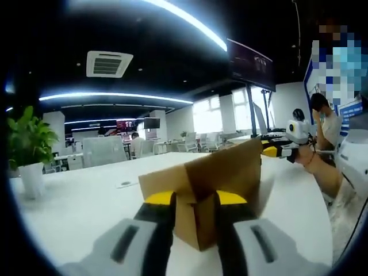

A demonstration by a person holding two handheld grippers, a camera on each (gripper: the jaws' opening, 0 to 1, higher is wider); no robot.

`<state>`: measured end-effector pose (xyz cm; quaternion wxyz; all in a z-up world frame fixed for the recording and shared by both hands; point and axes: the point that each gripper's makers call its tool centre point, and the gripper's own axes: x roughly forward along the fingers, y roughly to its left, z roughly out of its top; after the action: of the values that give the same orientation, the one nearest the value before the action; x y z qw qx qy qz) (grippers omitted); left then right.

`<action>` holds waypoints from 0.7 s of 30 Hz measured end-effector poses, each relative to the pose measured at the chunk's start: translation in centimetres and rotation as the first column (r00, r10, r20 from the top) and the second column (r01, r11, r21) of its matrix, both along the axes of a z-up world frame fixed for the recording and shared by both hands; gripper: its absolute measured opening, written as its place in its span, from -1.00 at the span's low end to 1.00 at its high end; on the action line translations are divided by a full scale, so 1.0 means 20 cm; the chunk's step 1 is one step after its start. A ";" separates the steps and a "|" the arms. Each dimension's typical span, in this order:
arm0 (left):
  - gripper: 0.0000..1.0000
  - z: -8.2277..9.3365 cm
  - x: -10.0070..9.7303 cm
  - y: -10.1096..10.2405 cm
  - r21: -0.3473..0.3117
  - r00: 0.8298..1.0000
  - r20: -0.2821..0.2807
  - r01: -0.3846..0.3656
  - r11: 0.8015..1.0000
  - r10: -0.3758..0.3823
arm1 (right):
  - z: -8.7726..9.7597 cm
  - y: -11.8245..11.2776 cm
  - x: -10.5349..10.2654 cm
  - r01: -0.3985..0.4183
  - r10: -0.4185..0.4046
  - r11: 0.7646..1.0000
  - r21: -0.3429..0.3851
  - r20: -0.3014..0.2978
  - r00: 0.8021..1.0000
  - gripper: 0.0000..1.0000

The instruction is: Operate the shoe box by opening the lid, removing the specified soft item, and placing it in the target area until the item is outside and the box remains undamaged.

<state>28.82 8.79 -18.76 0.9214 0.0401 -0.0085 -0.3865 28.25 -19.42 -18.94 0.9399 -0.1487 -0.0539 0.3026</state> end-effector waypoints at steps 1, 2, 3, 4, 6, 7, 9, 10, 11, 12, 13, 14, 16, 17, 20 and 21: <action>-0.46 0.02 0.00 0.00 -0.002 1.000 0.008 0.003 1.000 -0.003 | 0.01 0.00 0.00 -0.001 0.001 1.000 0.007 0.007 1.000 -0.59; -0.45 0.03 0.01 0.00 -0.005 1.000 0.014 0.005 1.000 -0.004 | 0.02 0.00 0.00 -0.004 0.003 1.000 0.015 0.010 1.000 -0.59; -0.44 0.04 0.01 0.00 -0.007 1.000 0.018 0.007 1.000 -0.006 | 0.03 -0.01 0.01 -0.007 0.006 1.000 0.026 0.015 1.000 -0.59; -0.43 0.05 0.02 -0.01 -0.013 1.000 0.021 0.007 1.000 -0.007 | 0.04 -0.01 0.01 -0.010 0.009 0.999 0.038 0.024 1.000 -0.59; -0.42 0.06 0.02 -0.01 -0.020 1.000 0.025 0.008 1.000 -0.007 | 0.06 -0.01 0.01 -0.014 0.012 0.998 0.054 0.035 0.999 -0.59; -0.42 0.07 0.03 -0.01 -0.019 1.000 0.027 0.007 1.000 -0.007 | 0.06 -0.02 0.01 -0.012 0.010 0.998 0.061 0.039 0.999 -0.59; -0.42 0.07 0.03 -0.01 -0.014 0.999 0.032 0.005 1.000 -0.005 | 0.06 -0.02 0.02 0.001 -0.003 0.998 0.055 0.043 0.999 -0.59; -0.42 0.08 0.03 -0.01 -0.010 0.999 0.036 0.003 1.000 -0.002 | 0.06 -0.03 0.02 0.007 -0.009 0.999 0.048 0.047 0.999 -0.59; -0.42 0.08 0.03 -0.01 -0.006 0.999 0.038 0.001 1.000 -0.001 | 0.06 -0.03 0.02 0.010 -0.012 0.999 0.042 0.051 0.999 -0.59; -0.42 0.08 0.03 -0.01 -0.003 0.999 0.040 -0.001 1.000 0.001 | 0.06 -0.03 0.03 0.012 -0.014 0.999 0.041 0.053 0.999 -0.59; -0.42 0.08 0.03 -0.01 -0.001 0.999 0.041 -0.002 1.000 0.002 | 0.06 -0.03 0.03 0.015 -0.017 0.999 0.039 0.054 0.998 -0.59; -0.42 0.08 0.04 -0.01 0.001 0.999 0.042 -0.004 1.000 0.004 | 0.07 -0.03 0.03 0.018 -0.020 0.999 0.035 0.057 0.998 -0.59; -0.41 0.08 0.04 -0.01 0.006 0.999 0.039 -0.006 1.000 0.005 | 0.07 -0.03 0.04 0.034 -0.035 0.999 0.009 0.068 0.997 -0.58; -0.41 0.08 0.05 -0.01 0.010 0.999 0.038 -0.007 1.000 0.007 | 0.07 -0.03 0.04 0.043 -0.043 0.999 -0.002 0.073 0.996 -0.58; -0.41 0.08 0.05 -0.01 0.019 0.999 0.034 -0.009 1.000 0.008 | 0.07 -0.04 0.06 0.066 -0.063 0.997 -0.035 0.084 0.994 -0.58; -0.41 0.09 0.06 -0.01 0.016 0.999 0.032 -0.008 1.000 0.008 | 0.07 -0.04 0.06 0.070 -0.067 0.997 -0.040 0.085 0.994 -0.58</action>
<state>29.92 8.56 -17.04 0.9223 0.0539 -0.0200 -0.3821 29.48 -20.23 -17.60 0.9432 -0.1832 -0.0813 0.2648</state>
